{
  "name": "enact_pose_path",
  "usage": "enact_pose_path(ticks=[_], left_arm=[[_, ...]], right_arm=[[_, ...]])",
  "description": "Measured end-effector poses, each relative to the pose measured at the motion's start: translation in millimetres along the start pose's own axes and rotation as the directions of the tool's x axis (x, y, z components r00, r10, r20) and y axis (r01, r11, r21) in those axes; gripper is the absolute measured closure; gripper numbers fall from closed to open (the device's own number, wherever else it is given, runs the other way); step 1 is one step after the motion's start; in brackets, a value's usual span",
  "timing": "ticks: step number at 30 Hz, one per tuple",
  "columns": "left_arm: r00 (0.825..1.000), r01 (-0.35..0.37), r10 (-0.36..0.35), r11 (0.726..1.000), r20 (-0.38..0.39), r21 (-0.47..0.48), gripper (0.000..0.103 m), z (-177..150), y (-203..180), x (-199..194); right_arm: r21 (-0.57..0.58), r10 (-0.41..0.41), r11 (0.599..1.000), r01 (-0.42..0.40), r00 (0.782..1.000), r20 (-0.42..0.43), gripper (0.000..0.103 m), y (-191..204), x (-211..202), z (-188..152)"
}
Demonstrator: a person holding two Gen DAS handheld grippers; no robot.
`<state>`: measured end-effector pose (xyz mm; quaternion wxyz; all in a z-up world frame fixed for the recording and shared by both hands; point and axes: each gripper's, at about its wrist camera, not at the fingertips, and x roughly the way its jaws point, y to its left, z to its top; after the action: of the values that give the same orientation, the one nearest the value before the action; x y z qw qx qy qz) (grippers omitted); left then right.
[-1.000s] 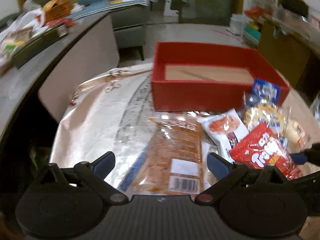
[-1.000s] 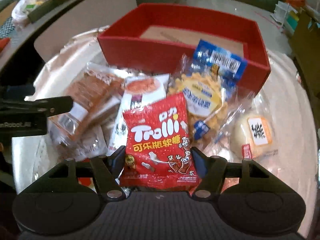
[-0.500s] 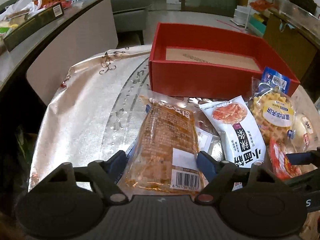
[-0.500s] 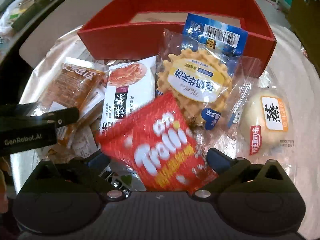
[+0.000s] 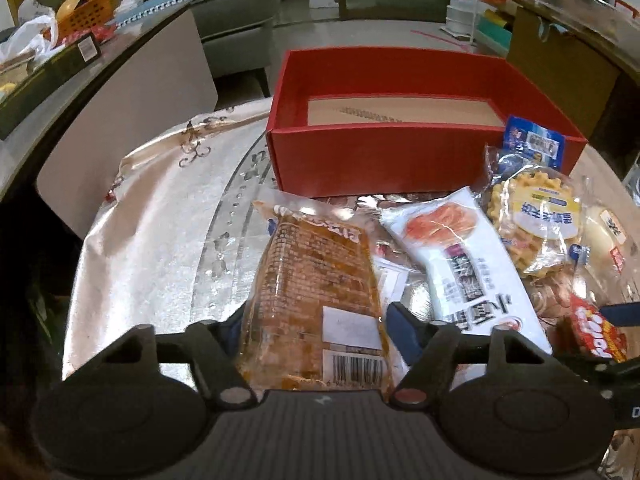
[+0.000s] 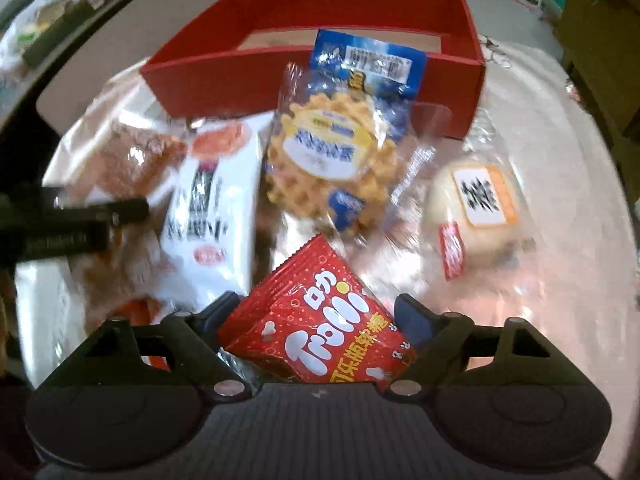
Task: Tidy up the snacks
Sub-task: 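Close the left gripper on the brown pastry bag while the right holds the Trolli bag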
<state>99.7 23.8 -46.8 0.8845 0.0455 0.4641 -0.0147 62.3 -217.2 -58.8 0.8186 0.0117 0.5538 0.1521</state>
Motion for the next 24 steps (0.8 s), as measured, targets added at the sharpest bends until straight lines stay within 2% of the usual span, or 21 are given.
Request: enact_pose_path(ticks=[1,4,8,11,13,15,18,20,21,22,24], left_arm=[[1.0,0.0,0.0,1.0,0.008,-0.001,0.054,-1.1,0.4,-3.9],[1.0,0.01,-0.01,1.0,0.011,-0.024,0.057,-5.6,6.5,-13.6],[1.0,0.022,-0.024,0.993,-0.018,-0.113,0.059,-14.3,16.9,-23.4],[0.997,0.063,-0.07,0.986,-0.037,-0.154,0.071,-8.0,18.7,-32.2],[0.995,0.093,-0.096,0.985,-0.019,-0.149,0.079,0.1,17.5,-37.6],[0.995,0.099,-0.101,0.986,-0.007,-0.136,0.079,1.8,16.0,-39.5],[0.993,0.099,-0.106,0.984,-0.041,-0.15,0.077,-3.9,20.1,-26.9],[0.99,0.129,-0.138,0.974,-0.035,-0.188,0.073,-5.5,24.8,-20.1],[0.989,0.134,-0.145,0.968,-0.037,-0.21,0.065,-4.0,26.8,-17.7],[0.989,0.126,-0.139,0.966,-0.041,-0.227,0.058,-2.5,27.8,-15.9],[0.99,0.114,-0.129,0.966,-0.052,-0.23,0.052,-0.6,25.9,-15.0]], right_arm=[[-0.004,-0.008,1.0,0.008,1.0,0.003,0.02,-1.4,-4.1,-4.0],[0.011,-0.013,1.0,0.013,1.0,0.001,0.024,-11.0,-15.7,-13.7],[0.043,0.005,0.999,-0.005,1.0,-0.005,0.027,-31.4,-25.6,-26.3],[0.079,0.028,0.996,-0.029,1.0,0.004,0.032,-36.6,-33.8,-30.2],[0.091,0.044,0.995,-0.046,0.999,0.027,0.037,-37.8,-40.6,-26.6],[0.104,0.068,0.992,-0.073,0.996,0.048,0.044,-38.3,-46.6,-22.6],[0.1,0.083,0.991,-0.087,0.996,0.043,0.044,-36.1,-37.6,-16.7],[0.082,0.093,0.992,-0.095,0.995,0.023,0.038,-32.4,-24.7,-12.7],[0.078,0.098,0.992,-0.098,0.995,0.012,0.03,-30.9,-22.1,-11.8],[0.085,0.108,0.991,-0.108,0.994,0.004,0.027,-31.0,-21.9,-11.5],[0.094,0.105,0.99,-0.105,0.994,0.009,0.025,-32.1,-23.1,-10.3]])
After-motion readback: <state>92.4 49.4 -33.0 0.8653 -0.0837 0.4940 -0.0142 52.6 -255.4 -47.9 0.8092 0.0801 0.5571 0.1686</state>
